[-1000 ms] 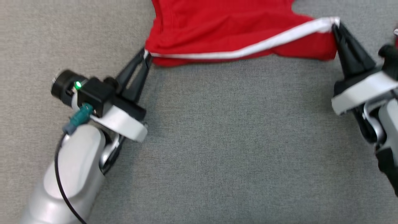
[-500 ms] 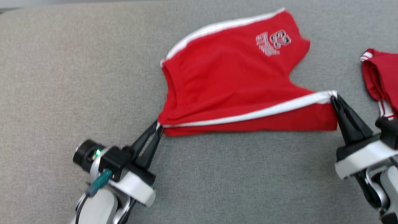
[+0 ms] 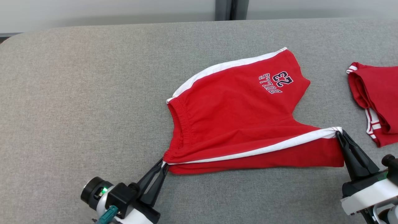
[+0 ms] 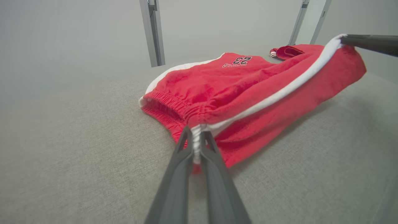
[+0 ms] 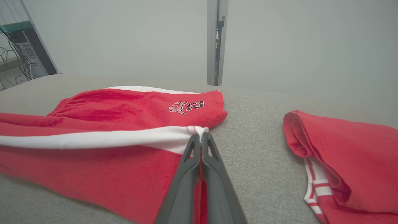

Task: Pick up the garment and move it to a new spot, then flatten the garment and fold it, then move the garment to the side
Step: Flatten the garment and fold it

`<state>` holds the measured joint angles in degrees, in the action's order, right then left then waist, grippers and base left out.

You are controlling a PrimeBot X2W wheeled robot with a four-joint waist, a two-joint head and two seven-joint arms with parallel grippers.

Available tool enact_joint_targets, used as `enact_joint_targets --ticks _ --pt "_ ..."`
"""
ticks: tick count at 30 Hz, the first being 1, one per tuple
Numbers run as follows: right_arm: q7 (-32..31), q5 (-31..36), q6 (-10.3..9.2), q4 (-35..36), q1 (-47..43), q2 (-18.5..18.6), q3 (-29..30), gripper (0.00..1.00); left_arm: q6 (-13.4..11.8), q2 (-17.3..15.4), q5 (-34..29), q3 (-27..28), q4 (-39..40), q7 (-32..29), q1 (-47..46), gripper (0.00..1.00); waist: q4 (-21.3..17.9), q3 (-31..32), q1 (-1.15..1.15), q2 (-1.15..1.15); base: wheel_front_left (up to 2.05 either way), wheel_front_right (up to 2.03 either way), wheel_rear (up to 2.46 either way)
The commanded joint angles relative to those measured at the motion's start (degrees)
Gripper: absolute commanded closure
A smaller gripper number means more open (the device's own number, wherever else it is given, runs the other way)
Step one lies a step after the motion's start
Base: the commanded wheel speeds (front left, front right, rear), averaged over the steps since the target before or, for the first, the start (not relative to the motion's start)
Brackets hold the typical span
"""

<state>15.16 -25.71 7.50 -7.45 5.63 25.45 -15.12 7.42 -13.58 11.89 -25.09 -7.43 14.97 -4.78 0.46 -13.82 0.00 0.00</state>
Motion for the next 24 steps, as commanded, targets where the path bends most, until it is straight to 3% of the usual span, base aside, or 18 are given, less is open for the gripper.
enact_joint_targets --ticks 1,6,14,24 --pt "0.08 0.25 0.00 -0.15 0.79 0.29 0.29 1.00 0.03 -0.11 0.75 -0.67 -0.32 -0.20 -0.78 1.00 0.08 -0.16 0.00 0.00 0.00 0.00 0.00" --pt "0.09 1.11 0.00 -5.42 6.46 0.00 -1.28 1.00 0.04 1.45 4.51 -2.73 -2.42 -2.82 -5.41 1.00 0.48 -0.86 0.00 0.00 0.00 0.00 0.00" --pt "0.08 1.20 0.00 -19.25 23.22 -0.40 -5.14 1.00 -0.06 6.98 14.46 -0.36 -7.00 -9.22 -15.74 1.00 2.43 -4.63 0.00 0.00 0.00 0.00 0.00" --pt "0.07 2.44 -0.01 -35.48 41.21 -1.35 -8.92 1.00 -1.22 9.34 17.42 1.00 -13.52 -10.47 -26.59 1.00 5.41 -10.22 0.00 0.00 0.00 0.00 0.00"
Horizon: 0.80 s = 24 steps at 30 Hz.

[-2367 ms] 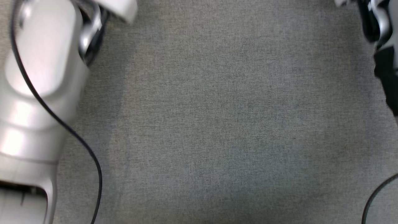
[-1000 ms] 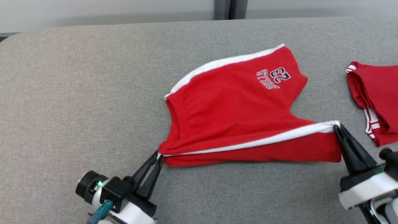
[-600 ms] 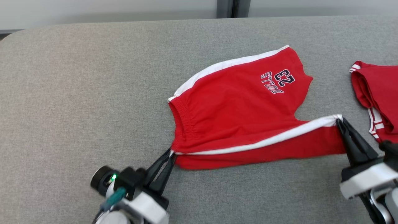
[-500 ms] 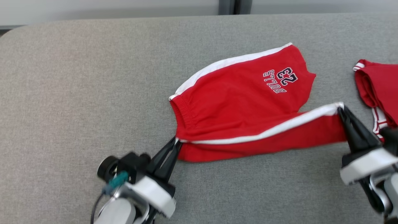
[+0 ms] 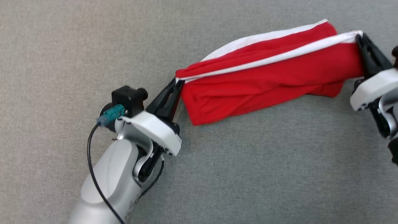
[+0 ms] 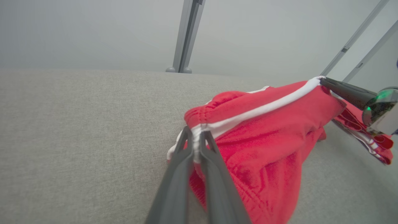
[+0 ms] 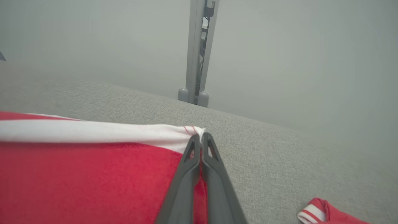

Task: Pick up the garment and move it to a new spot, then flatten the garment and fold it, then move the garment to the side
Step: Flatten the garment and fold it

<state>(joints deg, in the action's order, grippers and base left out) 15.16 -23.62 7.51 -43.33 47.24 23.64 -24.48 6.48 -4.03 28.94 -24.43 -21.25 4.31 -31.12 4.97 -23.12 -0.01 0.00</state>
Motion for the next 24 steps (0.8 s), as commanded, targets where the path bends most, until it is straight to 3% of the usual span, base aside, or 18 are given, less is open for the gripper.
enact_joint_targets --ticks 1,14,16,17,18,19,20,21,24 --pt "0.08 0.37 -0.02 -1.31 1.13 0.40 -0.02 1.00 -0.27 -0.10 0.51 0.20 -0.54 0.24 -1.26 1.00 1.24 -1.51 0.01 0.00 0.00 0.00 0.00" --pt "0.08 0.13 -0.02 -14.04 15.00 -0.96 -6.45 1.00 0.48 0.78 2.10 -3.75 -9.40 4.39 -12.13 1.00 3.89 -6.77 0.01 0.00 0.00 0.00 0.00" --pt "0.08 -0.13 -0.02 -15.54 15.76 -1.13 -6.70 0.69 0.58 0.83 2.39 -4.74 -10.55 5.36 -13.44 1.00 4.06 -6.94 0.01 0.00 0.00 0.00 0.00" --pt "0.07 -0.27 -0.02 -16.09 16.05 -1.19 -6.77 0.45 0.64 0.89 2.56 -5.27 -11.12 5.70 -13.91 1.00 4.12 -6.92 0.01 0.00 0.00 0.00 0.00" --pt "0.07 -0.37 -0.02 -16.37 16.21 -1.29 -6.86 0.00 0.68 0.89 2.95 -5.67 -11.74 5.99 -14.28 0.85 4.14 -6.83 0.01 0.00 0.00 0.00 0.00" --pt "0.07 -0.48 -0.02 -16.44 16.20 -1.40 -6.78 0.00 0.73 0.93 3.20 -6.09 -12.25 6.31 -14.49 0.62 4.09 -6.64 0.01 0.00 0.00 0.00 0.00" --pt "0.07 -0.57 -0.02 -16.19 15.94 -1.55 -6.60 0.00 0.75 0.94 3.59 -6.44 -12.80 6.50 -14.66 0.22 3.98 -6.36 0.01 0.00 0.00 0.00 0.00" --pt "0.08 -0.56 -0.02 -15.73 15.54 -1.59 -6.22 0.00 0.77 0.95 3.87 -6.74 -13.25 6.78 -14.80 0.00 3.82 -6.05 0.01 0.00 0.00 0.00 0.00" --pt "0.07 -0.02 -0.02 -13.72 13.67 -1.49 -4.58 0.00 0.30 0.99 4.56 -7.18 -14.11 7.46 -14.16 0.00 3.17 -4.85 0.01 0.00 0.00 0.00 0.00"
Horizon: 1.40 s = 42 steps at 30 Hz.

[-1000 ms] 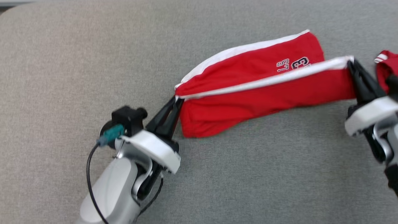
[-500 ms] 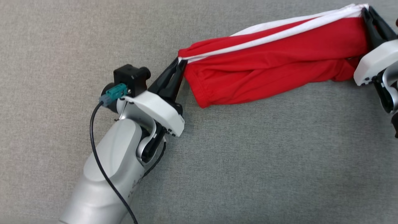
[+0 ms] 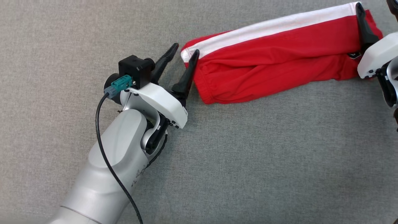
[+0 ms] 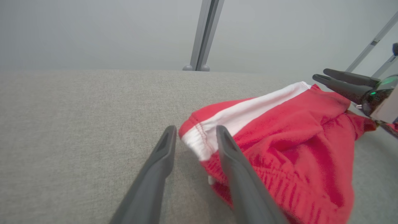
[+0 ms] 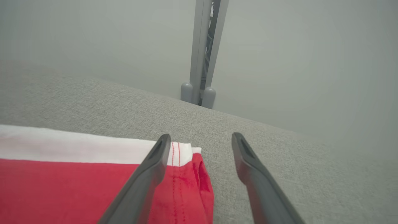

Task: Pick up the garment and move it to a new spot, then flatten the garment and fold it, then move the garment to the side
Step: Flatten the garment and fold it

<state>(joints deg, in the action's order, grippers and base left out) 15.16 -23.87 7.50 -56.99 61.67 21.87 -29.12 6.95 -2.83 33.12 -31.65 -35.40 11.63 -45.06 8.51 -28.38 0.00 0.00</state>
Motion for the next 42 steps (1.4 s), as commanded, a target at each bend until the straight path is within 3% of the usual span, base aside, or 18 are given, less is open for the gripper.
enact_joint_targets --ticks 1,7,13,23,32,42 --pt "0.08 0.41 -0.01 0.83 -1.39 0.37 0.80 0.00 -0.35 -0.19 0.58 0.01 -0.06 0.43 0.24 0.00 -0.61 0.84 0.00 0.00 0.00 0.00 0.00" --pt "0.08 2.33 -0.01 7.36 -8.91 -0.12 7.73 0.00 -2.10 -0.34 1.73 1.54 2.11 2.20 4.66 0.00 -2.08 4.00 0.00 0.00 0.00 0.00 0.00" --pt "0.07 4.22 -0.01 14.13 -21.40 -2.98 13.62 0.00 -4.12 -1.59 3.36 2.21 6.06 2.37 12.91 0.00 -3.49 9.06 0.00 0.00 0.00 0.00 0.00" --pt "0.08 4.47 -0.01 21.44 -34.37 -7.30 16.09 0.00 -7.49 -2.55 5.08 3.31 11.14 2.52 22.72 0.00 -5.07 15.14 0.00 0.00 0.00 0.00 0.00" --pt "0.07 3.67 -0.01 25.21 -43.56 -10.36 17.87 0.00 -10.65 -3.24 2.96 3.00 14.58 3.21 31.33 0.00 -5.87 20.06 0.00 0.00 0.00 0.00 0.00" --pt "0.07 2.96 -0.01 27.13 -49.15 -12.35 18.90 0.00 -11.94 -3.06 3.23 3.94 16.70 3.43 36.35 0.00 -7.10 22.44 0.00 0.00 0.00 0.00 0.00"
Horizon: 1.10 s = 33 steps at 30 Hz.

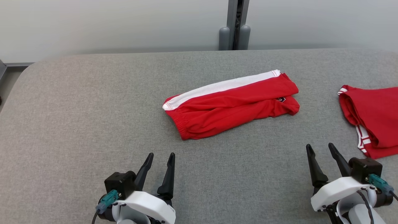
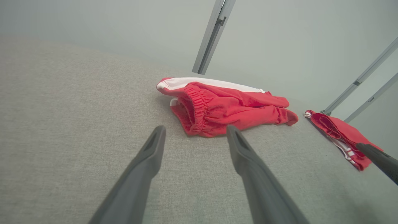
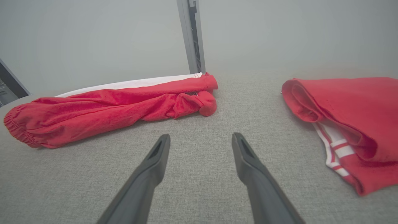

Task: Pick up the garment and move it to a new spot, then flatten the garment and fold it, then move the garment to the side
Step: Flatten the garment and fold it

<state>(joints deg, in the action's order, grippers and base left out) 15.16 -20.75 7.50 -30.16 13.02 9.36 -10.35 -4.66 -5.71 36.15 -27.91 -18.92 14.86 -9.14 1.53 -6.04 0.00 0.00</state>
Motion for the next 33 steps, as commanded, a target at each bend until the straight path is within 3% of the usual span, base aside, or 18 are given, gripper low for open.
enact_joint_targets --ticks 1,17,25,33 --pt "0.07 -0.24 -0.01 0.35 -0.65 0.09 0.15 0.00 -0.34 -0.19 0.23 0.14 0.25 0.19 0.52 0.00 -0.20 0.17 0.00 0.00 0.00 0.00 0.00" --pt "0.08 -0.78 -0.01 0.32 -0.04 -0.48 -0.73 0.00 0.55 -0.48 2.02 0.84 -1.35 -1.51 -2.97 0.00 -1.82 -0.74 0.00 0.00 0.00 0.00 0.00" --pt "0.08 -1.00 -0.01 0.28 1.39 0.14 -1.77 0.00 1.94 0.05 5.11 2.56 -8.95 -5.97 -11.90 0.00 -3.69 -2.78 0.00 0.00 0.00 0.00 0.00" --pt "0.07 -1.10 -0.01 0.26 2.80 0.69 -2.29 0.00 0.44 1.02 8.68 4.27 -17.86 -12.38 -20.00 0.00 -6.27 -4.78 0.00 0.00 0.00 0.00 0.00"
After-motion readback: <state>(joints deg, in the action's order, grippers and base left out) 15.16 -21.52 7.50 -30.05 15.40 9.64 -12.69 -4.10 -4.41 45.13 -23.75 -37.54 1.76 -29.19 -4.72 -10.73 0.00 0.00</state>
